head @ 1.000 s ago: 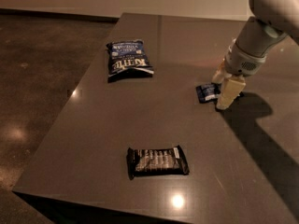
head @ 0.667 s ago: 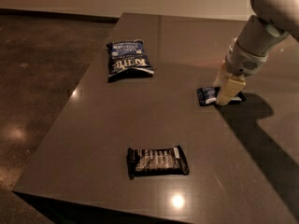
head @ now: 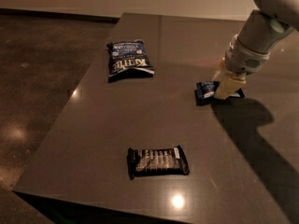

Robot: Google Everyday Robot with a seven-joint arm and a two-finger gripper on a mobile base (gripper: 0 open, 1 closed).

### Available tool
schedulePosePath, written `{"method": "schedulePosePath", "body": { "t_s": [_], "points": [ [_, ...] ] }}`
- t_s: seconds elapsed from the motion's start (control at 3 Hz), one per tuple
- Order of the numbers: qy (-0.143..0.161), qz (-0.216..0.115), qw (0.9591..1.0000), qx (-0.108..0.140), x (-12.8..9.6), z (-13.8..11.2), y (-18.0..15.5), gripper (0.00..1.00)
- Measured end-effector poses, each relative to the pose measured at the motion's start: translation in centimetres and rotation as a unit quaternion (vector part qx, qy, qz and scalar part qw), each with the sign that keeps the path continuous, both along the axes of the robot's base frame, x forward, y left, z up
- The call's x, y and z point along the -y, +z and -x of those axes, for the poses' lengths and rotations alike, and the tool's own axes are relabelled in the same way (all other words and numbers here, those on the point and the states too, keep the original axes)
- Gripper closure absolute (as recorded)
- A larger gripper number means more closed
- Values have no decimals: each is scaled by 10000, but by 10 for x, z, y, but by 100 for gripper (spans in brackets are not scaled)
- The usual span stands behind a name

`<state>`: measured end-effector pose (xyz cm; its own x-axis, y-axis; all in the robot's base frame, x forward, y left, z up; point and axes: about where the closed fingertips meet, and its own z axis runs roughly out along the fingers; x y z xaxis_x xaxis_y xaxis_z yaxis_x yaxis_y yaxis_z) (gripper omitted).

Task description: Move rxbar blueberry near rxbar chocolate

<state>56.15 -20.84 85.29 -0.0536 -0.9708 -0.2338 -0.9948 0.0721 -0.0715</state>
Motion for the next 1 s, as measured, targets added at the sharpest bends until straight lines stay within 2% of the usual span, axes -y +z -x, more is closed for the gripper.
{"method": "schedulePosePath", "body": {
  "t_s": [0.33, 0.67, 1.0],
  "points": [
    [412, -65, 9991, 87, -15, 35, 26, 100],
    [885, -162, 9959, 107, -32, 80, 50, 100],
    [1283, -269, 9914, 20, -53, 117, 57, 100]
  ]
}}
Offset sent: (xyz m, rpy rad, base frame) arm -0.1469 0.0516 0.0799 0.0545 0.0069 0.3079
